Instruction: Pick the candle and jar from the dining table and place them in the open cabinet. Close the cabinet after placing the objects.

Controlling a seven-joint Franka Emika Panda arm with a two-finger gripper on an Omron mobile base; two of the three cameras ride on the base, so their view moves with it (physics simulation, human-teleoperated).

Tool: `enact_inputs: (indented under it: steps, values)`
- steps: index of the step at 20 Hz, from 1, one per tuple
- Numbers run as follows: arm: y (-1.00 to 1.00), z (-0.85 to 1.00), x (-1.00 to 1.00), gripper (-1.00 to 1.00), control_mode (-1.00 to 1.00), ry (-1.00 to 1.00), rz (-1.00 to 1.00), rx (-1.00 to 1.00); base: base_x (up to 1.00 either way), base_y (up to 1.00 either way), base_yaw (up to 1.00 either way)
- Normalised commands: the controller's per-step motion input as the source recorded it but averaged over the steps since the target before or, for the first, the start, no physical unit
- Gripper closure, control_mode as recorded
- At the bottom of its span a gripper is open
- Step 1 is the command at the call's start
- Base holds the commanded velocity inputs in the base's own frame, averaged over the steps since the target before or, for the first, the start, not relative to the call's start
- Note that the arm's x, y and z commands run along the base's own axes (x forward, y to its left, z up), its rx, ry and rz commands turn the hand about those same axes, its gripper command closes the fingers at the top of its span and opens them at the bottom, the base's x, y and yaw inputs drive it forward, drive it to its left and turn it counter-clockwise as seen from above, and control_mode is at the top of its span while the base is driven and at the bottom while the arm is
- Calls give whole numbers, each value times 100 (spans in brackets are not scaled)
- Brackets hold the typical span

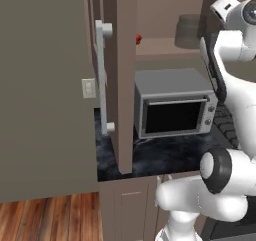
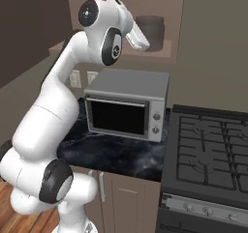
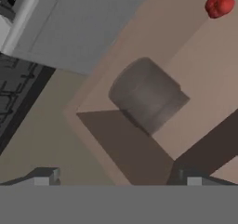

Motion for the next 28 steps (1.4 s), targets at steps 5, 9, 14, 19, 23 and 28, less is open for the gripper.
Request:
enact_inputs:
  steps: [5, 9, 14, 19, 23, 28]
  values:
    - [16, -7, -98, -100, -100, -1, 2, 1, 0, 0, 0]
    - [24, -19, -94, -100, -100, 0, 2, 5, 0, 0, 0]
    - [27, -32, -85, -100, -100, 1, 0, 6, 0, 0, 0]
    - [25, -59, -50, -100, -100, 9, 0, 12, 0, 0, 0]
    - [16, -70, -31, -100, -100, 18, 5, 13, 0, 0, 0]
    - [11, -51, -33, -100, -100, 21, 16, 6, 0, 0, 0]
